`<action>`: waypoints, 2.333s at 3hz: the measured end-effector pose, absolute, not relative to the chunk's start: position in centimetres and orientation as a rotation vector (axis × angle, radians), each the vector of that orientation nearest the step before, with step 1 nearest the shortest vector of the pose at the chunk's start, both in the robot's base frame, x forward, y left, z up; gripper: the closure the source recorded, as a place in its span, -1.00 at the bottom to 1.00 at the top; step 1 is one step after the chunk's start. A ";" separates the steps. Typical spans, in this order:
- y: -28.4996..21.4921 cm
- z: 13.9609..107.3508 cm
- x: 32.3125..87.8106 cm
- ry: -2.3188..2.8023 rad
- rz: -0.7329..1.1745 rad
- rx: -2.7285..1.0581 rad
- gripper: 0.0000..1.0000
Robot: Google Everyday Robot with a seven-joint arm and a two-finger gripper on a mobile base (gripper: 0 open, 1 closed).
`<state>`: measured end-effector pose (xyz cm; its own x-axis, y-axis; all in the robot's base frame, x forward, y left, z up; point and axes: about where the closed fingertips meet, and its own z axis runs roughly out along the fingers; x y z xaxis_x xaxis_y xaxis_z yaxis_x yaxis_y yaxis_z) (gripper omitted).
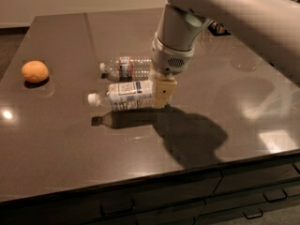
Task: Move blue plastic bottle near water bottle
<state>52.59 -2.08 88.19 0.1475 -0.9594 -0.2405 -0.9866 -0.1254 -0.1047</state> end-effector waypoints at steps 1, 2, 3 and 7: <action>-3.6 87.9 55.4 2.019 0.136 -2.069 1.00; -4.5 87.4 57.6 2.101 0.106 -1.981 1.00; -5.1 86.7 59.1 2.151 0.081 -1.925 0.65; -5.7 84.5 59.5 2.190 0.032 -1.908 -1.00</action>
Offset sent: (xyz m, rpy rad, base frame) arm 0.0821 -0.0384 -0.0157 -0.0210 -0.0237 -0.3193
